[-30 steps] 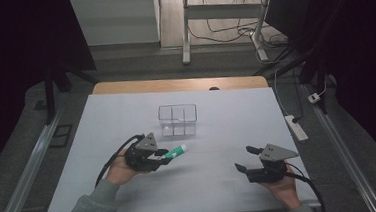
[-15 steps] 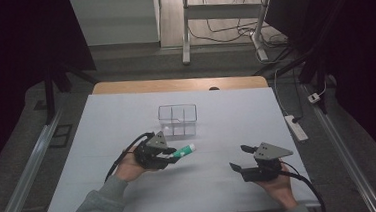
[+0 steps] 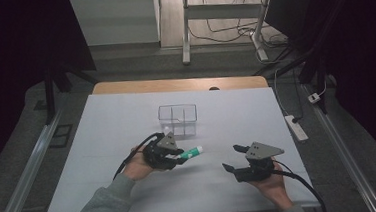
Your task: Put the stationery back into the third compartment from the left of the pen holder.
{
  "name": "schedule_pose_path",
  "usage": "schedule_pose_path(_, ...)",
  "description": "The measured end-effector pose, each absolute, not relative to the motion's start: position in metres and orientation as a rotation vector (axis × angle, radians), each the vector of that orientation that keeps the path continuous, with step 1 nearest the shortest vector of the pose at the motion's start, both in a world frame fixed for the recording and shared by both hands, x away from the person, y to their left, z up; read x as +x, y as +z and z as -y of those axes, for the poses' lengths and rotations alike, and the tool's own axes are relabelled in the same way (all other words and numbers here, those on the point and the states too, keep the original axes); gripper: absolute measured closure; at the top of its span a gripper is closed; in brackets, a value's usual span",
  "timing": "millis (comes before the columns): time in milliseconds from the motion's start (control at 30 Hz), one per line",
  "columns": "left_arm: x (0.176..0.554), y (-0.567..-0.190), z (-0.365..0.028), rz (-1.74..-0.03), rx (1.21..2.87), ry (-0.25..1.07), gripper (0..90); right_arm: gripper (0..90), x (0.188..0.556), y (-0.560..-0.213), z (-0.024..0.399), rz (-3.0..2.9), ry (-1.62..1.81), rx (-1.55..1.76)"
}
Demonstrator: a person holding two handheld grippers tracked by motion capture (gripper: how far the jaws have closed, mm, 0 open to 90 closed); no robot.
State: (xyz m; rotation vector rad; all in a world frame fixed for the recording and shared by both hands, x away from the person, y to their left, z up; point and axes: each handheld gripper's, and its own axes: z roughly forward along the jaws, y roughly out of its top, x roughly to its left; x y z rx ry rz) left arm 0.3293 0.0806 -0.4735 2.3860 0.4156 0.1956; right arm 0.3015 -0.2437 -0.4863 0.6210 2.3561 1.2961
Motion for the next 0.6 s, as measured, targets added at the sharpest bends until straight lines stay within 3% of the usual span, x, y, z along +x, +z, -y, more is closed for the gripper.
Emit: schedule_pose_path(600,0.325,-0.477,-0.057,-0.367,2.447,0.194,64.7,25.0,0.3,-0.476,0.206,-2.433,1.221,0.461)
